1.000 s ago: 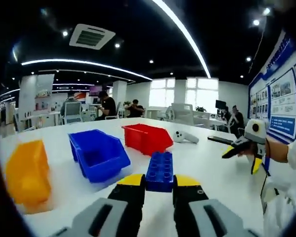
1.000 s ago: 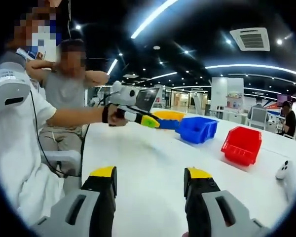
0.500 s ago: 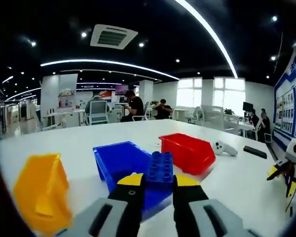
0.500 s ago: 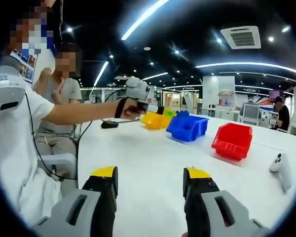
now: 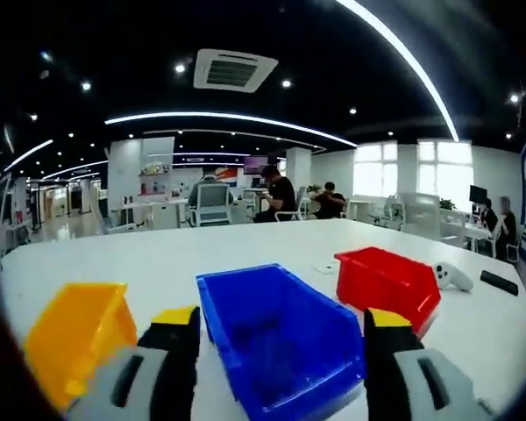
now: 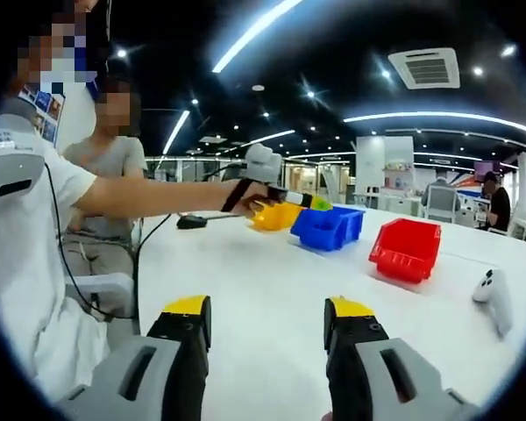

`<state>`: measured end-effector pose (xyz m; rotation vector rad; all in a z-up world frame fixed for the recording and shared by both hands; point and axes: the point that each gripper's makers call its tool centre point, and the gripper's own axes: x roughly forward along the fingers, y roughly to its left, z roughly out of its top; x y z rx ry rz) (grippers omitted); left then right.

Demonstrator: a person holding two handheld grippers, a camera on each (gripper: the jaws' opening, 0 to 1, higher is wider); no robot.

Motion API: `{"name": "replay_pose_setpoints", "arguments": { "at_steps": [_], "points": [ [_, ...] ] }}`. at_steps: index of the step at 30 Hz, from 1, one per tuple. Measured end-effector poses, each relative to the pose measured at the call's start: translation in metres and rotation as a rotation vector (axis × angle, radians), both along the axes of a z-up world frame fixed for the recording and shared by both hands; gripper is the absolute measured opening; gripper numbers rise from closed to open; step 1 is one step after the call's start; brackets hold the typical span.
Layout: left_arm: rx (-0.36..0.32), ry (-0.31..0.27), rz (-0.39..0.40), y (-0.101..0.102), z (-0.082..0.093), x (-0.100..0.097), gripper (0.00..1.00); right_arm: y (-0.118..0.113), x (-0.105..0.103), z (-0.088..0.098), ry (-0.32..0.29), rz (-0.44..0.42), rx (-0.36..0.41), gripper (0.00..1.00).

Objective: Take apart the toy blocks one by one and place each separated block into its matching bin, sorting the blocks by their type until all the connected pieces are disassembled and separated into the correct bins

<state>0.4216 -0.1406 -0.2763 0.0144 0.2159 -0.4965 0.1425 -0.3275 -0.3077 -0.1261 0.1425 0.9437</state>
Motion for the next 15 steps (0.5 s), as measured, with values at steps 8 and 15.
{"name": "replay_pose_setpoints", "arguments": {
  "at_steps": [8,15],
  "points": [
    [-0.003,-0.038,-0.025,0.000,0.013,-0.011,0.79,0.003,0.001,-0.001,0.001,0.005,0.005,0.52],
    [0.016,-0.075,-0.113,0.000,0.018,-0.053,0.76,0.001,0.000,0.002,-0.007,0.002,0.007,0.52]
  ]
}}
